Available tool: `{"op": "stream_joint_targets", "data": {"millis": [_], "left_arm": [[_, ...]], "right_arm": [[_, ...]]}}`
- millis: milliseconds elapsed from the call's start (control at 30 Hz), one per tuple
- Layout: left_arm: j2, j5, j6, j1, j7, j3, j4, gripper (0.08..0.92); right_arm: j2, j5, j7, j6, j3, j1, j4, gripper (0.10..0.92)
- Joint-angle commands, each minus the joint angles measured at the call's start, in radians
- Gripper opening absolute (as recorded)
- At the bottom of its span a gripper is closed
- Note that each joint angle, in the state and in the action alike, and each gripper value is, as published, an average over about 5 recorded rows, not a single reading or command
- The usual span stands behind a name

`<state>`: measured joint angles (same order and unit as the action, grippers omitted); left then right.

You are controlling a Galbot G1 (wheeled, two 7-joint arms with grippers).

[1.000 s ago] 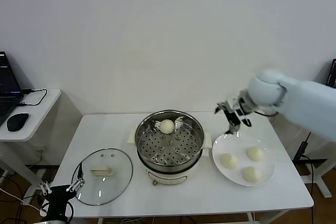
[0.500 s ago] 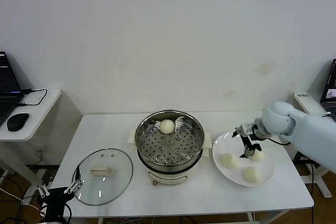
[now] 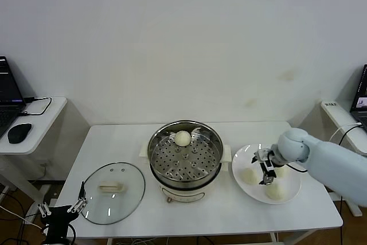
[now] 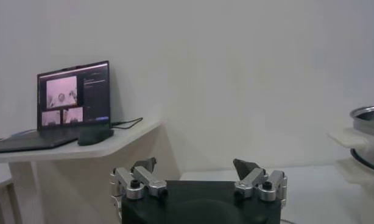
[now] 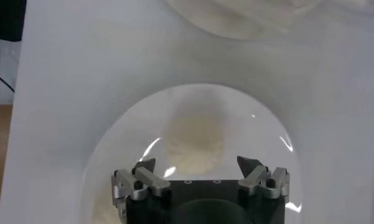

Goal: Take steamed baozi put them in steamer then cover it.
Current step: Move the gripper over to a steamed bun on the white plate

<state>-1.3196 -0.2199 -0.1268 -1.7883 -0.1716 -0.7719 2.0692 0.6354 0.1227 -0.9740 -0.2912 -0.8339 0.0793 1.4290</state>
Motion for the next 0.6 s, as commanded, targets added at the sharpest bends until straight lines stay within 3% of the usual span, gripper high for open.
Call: {"op": "stream_joint_targets", "data": {"millis": [33, 200, 600], "left_arm": [[-0.002, 0.000, -0.001, 0.004, 0.000, 0.003, -0.003, 0.823], [-0.003, 0.000, -0.003, 0.006, -0.001, 0.003, -0.007, 0.823], [-0.007, 0.000, -0.004, 0.006, -0.001, 0.006, -0.008, 0.823]], "right_arm": [[0.044, 0.037, 0.007, 0.002, 0.025, 0.044, -0.041, 0.823], [0.067, 0.042, 0.015, 0.004, 0.032, 0.047, -0.064, 0.819], [0.070, 0.048, 0.005, 0.001, 0.039, 0.043, -0.071, 0.703]]}}
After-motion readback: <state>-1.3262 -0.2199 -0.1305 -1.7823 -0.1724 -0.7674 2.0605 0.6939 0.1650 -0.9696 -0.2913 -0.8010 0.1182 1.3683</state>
